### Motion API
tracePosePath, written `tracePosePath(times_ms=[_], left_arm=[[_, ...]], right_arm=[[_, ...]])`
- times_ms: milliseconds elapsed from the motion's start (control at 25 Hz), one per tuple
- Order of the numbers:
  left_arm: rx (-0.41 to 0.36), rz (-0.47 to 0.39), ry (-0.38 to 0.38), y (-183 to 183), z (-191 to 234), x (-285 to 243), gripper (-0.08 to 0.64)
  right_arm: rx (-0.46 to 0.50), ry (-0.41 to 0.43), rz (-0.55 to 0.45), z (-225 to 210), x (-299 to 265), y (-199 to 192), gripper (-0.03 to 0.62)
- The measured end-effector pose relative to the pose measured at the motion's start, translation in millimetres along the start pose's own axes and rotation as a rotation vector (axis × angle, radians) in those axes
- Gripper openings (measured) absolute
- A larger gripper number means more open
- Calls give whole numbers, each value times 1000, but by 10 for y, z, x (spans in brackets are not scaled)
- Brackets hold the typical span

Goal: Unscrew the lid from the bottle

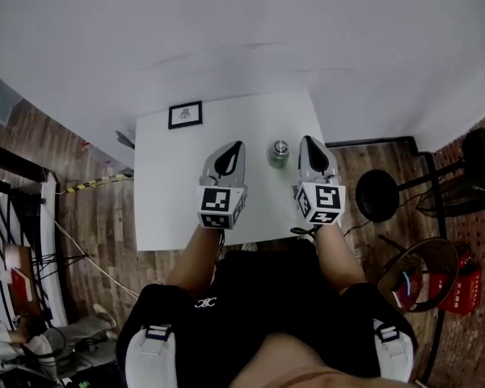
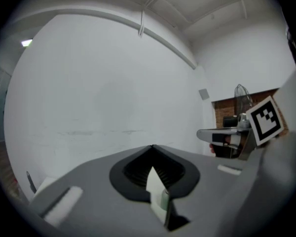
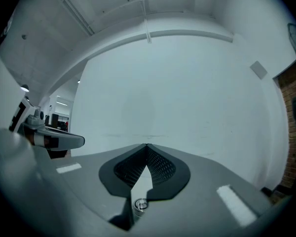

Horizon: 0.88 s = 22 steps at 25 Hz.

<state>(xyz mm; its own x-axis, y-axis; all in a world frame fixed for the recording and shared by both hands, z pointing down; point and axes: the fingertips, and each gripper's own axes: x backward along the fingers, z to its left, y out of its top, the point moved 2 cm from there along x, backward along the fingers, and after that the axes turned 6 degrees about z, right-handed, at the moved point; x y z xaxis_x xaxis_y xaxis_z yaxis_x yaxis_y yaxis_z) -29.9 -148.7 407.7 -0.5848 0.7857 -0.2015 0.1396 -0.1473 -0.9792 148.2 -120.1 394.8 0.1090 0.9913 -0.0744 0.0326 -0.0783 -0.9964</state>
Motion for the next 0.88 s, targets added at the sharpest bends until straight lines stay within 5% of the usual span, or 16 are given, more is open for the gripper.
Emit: tracePosePath(times_ms=[240,560,720,880], left_arm=[[41,39,128,-154,-40,-66,54],[62,46,208,-243,-129,-134,54],[50,51,174,-340,-240,-191,55],[30,95,95,-543,-379,-291,211]], right_arm=[[24,158,41,-42,-275,-89,2],[11,276,67,-156,-425,-204,2],[-6,371,83,-122,-478,-323,66],[0,461,117,-43,-498,-405,109]])
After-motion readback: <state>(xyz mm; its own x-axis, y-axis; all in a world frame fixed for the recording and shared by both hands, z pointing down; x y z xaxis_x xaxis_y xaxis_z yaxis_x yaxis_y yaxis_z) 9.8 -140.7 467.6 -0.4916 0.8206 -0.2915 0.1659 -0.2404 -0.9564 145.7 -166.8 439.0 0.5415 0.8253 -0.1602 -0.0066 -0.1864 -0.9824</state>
